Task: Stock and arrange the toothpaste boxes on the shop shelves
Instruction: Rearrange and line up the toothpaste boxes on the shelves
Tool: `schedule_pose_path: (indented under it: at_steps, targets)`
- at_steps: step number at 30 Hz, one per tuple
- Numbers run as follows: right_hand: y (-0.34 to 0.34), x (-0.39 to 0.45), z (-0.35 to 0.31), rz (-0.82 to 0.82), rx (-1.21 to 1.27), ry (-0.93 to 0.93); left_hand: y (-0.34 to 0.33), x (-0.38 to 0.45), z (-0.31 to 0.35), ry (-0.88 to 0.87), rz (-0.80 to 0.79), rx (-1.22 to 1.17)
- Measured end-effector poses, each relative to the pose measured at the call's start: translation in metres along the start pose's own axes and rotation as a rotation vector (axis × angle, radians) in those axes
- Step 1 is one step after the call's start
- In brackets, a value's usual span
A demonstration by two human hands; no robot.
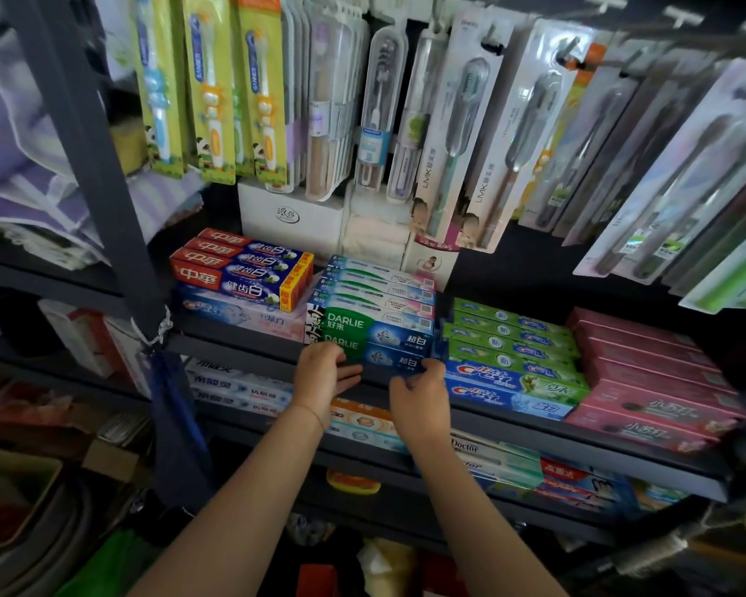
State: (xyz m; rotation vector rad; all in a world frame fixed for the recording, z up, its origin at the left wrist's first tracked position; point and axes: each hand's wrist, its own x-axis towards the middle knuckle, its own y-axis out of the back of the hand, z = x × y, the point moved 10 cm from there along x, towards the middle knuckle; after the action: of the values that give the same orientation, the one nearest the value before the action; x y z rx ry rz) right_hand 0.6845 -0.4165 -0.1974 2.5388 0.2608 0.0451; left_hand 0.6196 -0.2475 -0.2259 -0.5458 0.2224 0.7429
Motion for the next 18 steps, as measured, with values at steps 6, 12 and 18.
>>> schedule_pose_path:
  at_steps: [6,12,18]
  targets:
    - [-0.004,0.001,0.004,-0.058,0.013,-0.082,-0.002,-0.003,0.003,-0.011,0.003,0.056]
    - [-0.003,-0.001,0.002,-0.060,0.038,-0.094,-0.001,0.003,-0.002,-0.013,0.016,0.084]
    - [0.041,-0.008,-0.015,0.115,-0.125,0.143,-0.006,-0.001,-0.009,-0.070,0.052,0.274]
